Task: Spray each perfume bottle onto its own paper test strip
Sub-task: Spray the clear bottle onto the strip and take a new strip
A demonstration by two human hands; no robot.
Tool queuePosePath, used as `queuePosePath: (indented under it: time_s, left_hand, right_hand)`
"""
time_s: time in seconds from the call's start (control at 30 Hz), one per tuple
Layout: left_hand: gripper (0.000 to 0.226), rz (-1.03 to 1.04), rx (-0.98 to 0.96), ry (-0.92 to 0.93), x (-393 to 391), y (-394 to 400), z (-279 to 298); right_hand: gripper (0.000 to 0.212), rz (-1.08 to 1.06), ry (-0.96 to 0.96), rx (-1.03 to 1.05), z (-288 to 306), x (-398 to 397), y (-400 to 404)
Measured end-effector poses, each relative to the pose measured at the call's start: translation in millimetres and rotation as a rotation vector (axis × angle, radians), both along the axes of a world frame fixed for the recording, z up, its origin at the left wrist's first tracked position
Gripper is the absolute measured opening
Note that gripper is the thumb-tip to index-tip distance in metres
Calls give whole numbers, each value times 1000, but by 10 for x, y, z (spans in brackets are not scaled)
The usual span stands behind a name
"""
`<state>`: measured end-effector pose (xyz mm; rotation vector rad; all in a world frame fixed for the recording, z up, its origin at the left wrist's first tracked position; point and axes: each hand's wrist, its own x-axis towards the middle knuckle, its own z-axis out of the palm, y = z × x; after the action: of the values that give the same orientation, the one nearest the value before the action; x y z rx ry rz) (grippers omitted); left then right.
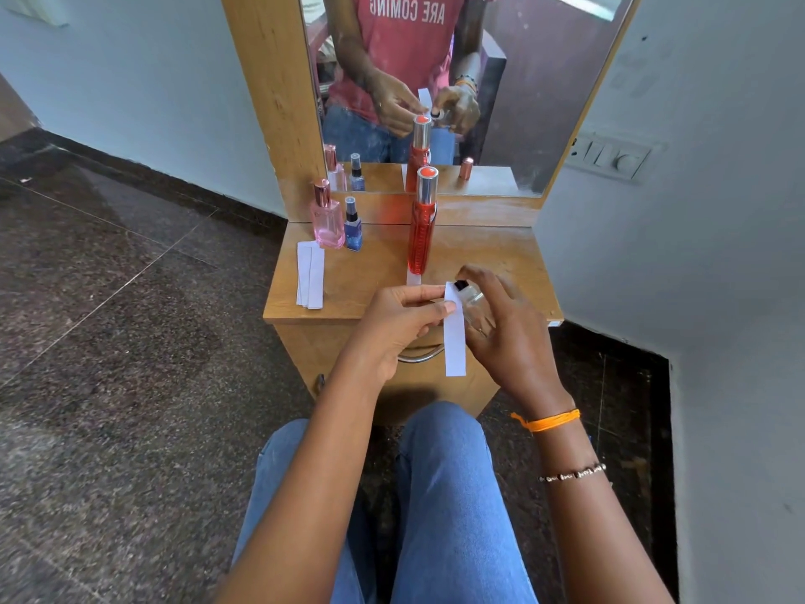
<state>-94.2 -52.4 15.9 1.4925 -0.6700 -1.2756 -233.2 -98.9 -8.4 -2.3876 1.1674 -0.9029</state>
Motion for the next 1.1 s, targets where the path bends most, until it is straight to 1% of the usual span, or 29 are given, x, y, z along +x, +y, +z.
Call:
queuePosePath:
  time_s: [0.23,0.37,0.5,0.67,0.77,0.9,1.1]
  left_hand:
    - [21,4,2,5,15,3,-18]
    - [25,15,-21,-28,26,-13,-22]
    - [27,21,-40,-193,46,-120,-77]
    - [22,54,-28,-509,-5,-348,-237]
    - [20,91,-6,-598,-34,-461,-305]
    - [17,100,-25,-723,-59,-529,-354]
    - [12,68,-50,-962,-118,-536,-395]
  right_hand:
    - [57,-4,-1,24,-30,0,4]
    - [59,-46,-52,57,-47,-7,20]
    - [62,-56,-116,75,-55,-42,50]
    - [62,-68,-152,99,-89,-98,54]
    - [61,-70,-160,104,-88,-106,49]
    - [63,-68,-174,135,-72,-110,38]
    - [63,-40,-206,158,-60,-82,25]
